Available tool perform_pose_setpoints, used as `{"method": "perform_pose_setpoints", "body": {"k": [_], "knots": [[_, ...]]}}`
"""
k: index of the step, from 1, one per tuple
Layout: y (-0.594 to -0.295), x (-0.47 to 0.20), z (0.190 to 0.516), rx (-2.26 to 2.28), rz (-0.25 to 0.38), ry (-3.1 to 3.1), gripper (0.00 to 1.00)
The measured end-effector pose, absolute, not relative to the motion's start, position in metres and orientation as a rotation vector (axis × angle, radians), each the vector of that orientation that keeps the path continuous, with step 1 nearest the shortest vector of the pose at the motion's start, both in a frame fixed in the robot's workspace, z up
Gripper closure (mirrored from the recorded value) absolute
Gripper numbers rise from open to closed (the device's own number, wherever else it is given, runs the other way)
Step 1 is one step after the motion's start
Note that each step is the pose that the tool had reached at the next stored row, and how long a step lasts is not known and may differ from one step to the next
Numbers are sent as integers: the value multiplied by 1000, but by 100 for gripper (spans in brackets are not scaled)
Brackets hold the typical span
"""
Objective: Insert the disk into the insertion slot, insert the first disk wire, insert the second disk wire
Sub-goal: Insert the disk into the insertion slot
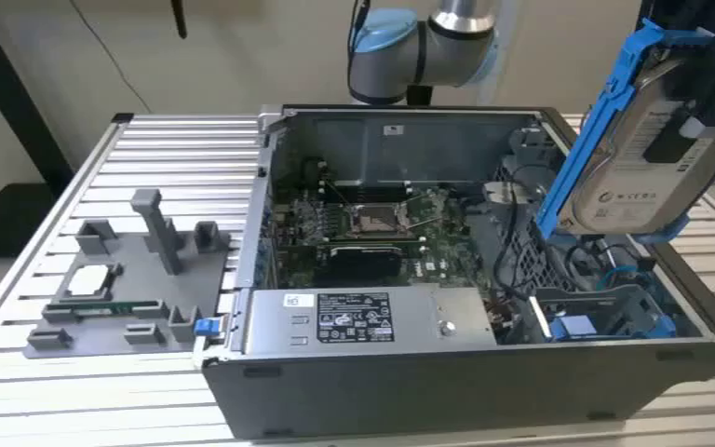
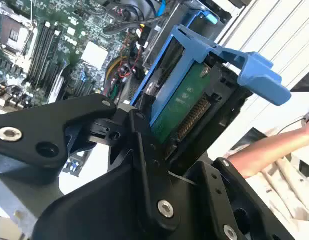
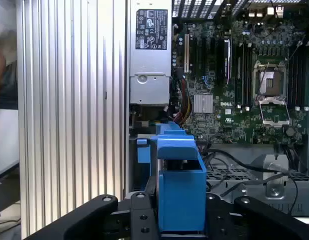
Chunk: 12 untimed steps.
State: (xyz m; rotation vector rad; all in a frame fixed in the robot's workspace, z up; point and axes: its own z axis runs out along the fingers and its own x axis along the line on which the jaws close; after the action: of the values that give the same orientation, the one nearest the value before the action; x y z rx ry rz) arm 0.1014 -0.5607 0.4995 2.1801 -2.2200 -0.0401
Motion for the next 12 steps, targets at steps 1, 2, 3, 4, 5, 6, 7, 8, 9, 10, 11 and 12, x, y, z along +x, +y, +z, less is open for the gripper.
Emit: {"method": "perform_pose_setpoints", "body": {"k": [1,2,3,4,5,6,7,8,9,10,11,12], "knots": [[-561,101,499,2180,-40,-2220,100],[-561,101,499,2180,-40,-2220,100],[-561,101,499,2180,-40,-2220,100],[-561,101,499,2180,-40,-2220,100],[-561,101,499,2180,-40,-2220,100],[-561,101,499,2180,-40,-2220,100],[-561,101,499,2180,-40,-2220,100],[-561,101,499,2180,-40,-2220,100],[-561,101,499,2180,-40,-2220,100],[-561,101,499,2180,-40,-2220,100],[-561,101,499,2180,-40,-2220,100],[-561,102,498,2180,-40,-2220,100]]}}
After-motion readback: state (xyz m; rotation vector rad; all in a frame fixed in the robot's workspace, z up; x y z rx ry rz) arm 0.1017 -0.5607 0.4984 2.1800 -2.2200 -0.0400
